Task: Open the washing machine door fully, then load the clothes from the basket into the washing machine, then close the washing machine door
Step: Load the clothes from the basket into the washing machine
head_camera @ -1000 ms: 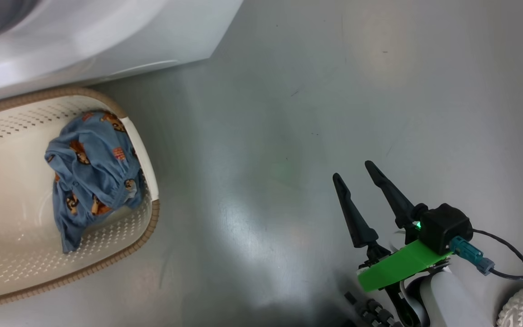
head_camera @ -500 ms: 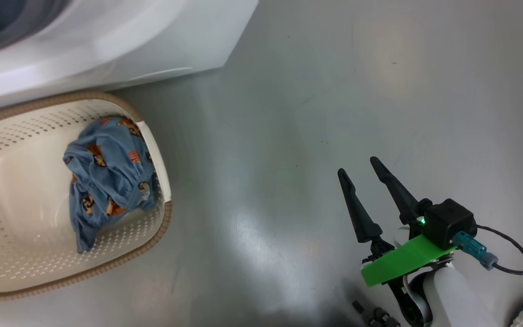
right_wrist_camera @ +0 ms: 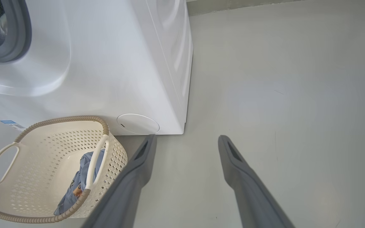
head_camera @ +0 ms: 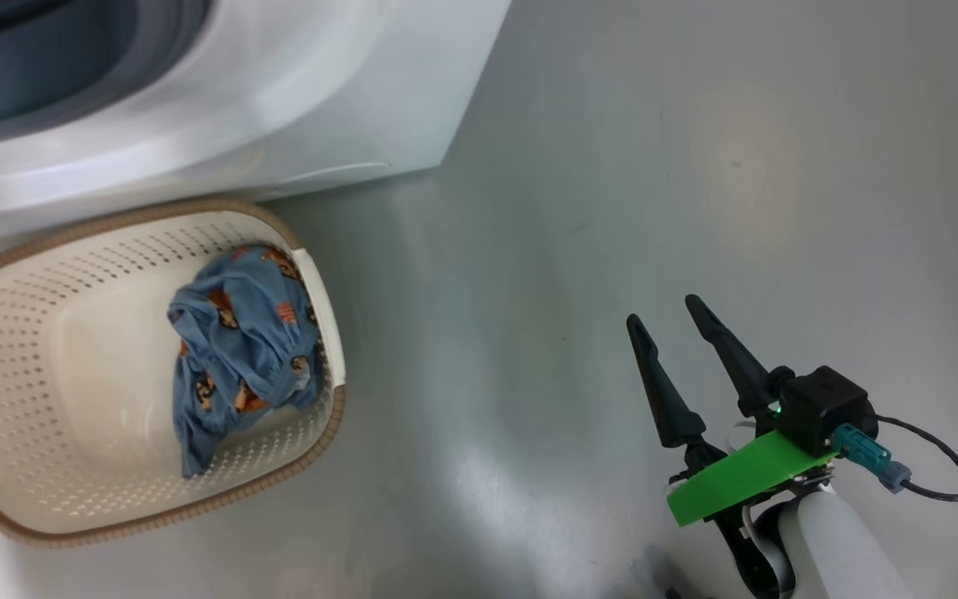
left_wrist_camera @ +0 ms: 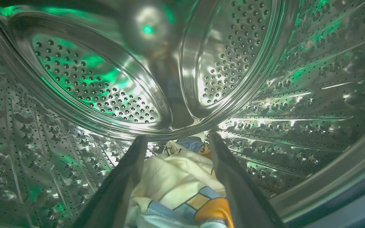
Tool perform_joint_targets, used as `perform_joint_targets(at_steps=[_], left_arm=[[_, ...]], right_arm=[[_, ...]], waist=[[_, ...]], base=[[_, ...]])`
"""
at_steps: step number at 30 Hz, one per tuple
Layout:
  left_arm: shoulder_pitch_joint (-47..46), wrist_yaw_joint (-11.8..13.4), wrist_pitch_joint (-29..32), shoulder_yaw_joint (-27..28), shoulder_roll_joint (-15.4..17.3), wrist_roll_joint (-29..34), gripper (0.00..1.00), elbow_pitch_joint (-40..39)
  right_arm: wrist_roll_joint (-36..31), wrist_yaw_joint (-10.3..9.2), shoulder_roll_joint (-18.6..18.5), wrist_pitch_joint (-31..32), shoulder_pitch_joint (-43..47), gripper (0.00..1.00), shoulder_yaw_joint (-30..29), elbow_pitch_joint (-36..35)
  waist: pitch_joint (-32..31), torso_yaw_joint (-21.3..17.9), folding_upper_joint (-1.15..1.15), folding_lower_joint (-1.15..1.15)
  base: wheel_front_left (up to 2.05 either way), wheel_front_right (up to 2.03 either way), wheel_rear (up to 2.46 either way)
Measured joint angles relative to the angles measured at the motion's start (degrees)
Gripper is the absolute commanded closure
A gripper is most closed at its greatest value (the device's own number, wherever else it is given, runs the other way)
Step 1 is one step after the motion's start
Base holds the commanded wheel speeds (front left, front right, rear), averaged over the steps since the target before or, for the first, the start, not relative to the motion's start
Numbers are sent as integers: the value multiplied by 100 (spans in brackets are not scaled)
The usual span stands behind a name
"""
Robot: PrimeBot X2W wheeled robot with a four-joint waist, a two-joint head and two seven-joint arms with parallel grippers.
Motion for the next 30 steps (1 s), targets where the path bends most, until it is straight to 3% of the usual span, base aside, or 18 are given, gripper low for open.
perform_joint_targets(at_steps=[15, 30], left_arm=[[1018, -24, 0, 34, -219, -166, 0, -505], [2832, -13, 0, 500, -472, -348, 0, -2208]], right_arm=[[-59, 0, -3, -1, 16, 0, -111, 87], [-229, 0, -5, 0, 53, 0, -183, 46]], waist=[[-509, 226, 0, 0], [-559, 350, 0, 0]], base=[[0, 0, 0], [0, 0, 0]])
